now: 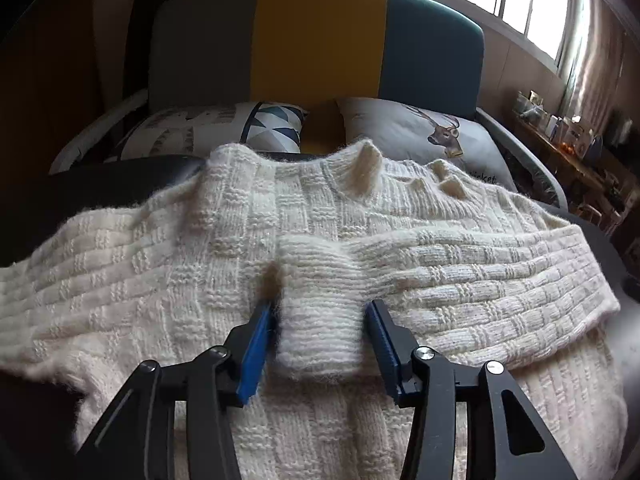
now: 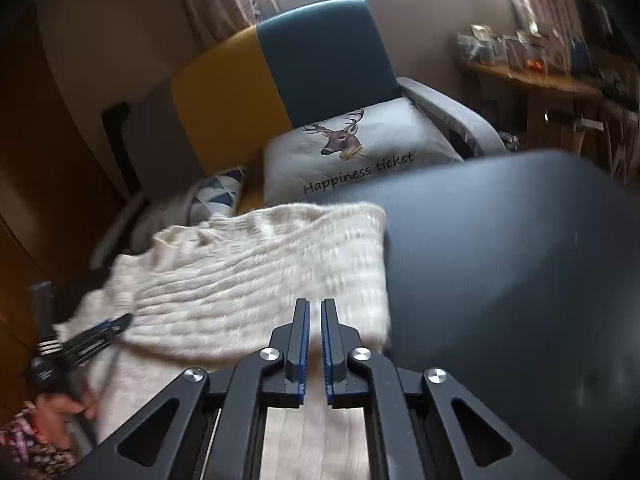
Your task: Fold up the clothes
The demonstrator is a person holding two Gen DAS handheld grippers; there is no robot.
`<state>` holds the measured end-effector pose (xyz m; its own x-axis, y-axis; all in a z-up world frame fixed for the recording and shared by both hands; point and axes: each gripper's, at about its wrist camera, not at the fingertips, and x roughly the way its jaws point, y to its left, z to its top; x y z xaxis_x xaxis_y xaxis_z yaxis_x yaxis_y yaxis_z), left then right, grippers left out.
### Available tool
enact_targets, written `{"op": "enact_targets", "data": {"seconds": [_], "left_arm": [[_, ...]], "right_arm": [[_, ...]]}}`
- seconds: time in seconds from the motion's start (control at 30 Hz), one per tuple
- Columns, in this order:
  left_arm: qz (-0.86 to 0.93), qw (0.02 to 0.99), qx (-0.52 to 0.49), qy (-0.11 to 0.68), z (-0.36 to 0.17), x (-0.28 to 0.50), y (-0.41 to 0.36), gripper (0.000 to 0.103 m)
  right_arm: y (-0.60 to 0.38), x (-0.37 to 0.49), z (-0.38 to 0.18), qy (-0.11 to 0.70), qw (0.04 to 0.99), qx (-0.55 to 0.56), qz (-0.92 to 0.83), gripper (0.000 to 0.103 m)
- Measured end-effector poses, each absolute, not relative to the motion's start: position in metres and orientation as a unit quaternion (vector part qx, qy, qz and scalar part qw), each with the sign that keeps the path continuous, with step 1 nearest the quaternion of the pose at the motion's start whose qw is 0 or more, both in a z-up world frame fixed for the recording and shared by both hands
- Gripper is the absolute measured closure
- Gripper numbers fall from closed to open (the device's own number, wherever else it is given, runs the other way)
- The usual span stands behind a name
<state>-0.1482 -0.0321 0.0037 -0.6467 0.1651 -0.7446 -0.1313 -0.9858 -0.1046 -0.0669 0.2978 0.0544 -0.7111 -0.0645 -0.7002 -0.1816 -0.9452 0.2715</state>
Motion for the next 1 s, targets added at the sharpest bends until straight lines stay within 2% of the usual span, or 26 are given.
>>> {"op": "enact_targets", "data": {"seconds": [0.17, 0.33, 0.4, 0.5, 0.63, 0.7, 0.73, 0.83, 1.0], "left_arm": [[0.908, 0.081, -0.411, -0.022, 0.002, -0.148, -0.032, 0.053], [0.906, 0.088, -0.413, -0.035, 0.003, -0.148, -0.035, 0.051], [0.900, 0.110, -0.418, -0.064, 0.006, -0.149, -0.043, 0.044], [0.892, 0.117, -0.422, -0.111, 0.016, -0.146, -0.067, 0.038], [0.896, 0.065, -0.398, -0.187, 0.031, -0.130, -0.128, 0.027], [0.899, 0.019, -0.383, -0.213, 0.038, -0.120, -0.168, 0.017], [0.900, -0.004, -0.375, -0.220, 0.040, -0.115, -0.187, 0.015], [0.907, -0.073, -0.356, -0.212, 0.043, -0.096, -0.246, 0.012], [0.907, -0.167, -0.352, -0.158, 0.040, -0.064, -0.339, 0.010]], "right_arm": [[0.302, -0.105, 0.020, 0.148, 0.068, -0.434, 0.886, 0.099], [0.300, -0.101, 0.005, 0.138, 0.081, -0.419, 0.894, 0.100], [0.293, -0.103, 0.013, 0.123, 0.095, -0.434, 0.887, 0.098], [0.265, -0.094, 0.037, 0.120, 0.057, -0.408, 0.903, 0.095], [0.211, -0.098, 0.042, 0.079, -0.014, -0.405, 0.911, 0.095], [0.190, -0.109, 0.030, 0.055, -0.027, -0.424, 0.904, 0.095], [0.183, -0.114, 0.022, 0.045, -0.026, -0.435, 0.899, 0.095], [0.171, -0.118, 0.009, 0.029, -0.011, -0.431, 0.902, 0.095], [0.177, -0.116, 0.007, 0.046, -0.012, -0.423, 0.905, 0.095]]}}
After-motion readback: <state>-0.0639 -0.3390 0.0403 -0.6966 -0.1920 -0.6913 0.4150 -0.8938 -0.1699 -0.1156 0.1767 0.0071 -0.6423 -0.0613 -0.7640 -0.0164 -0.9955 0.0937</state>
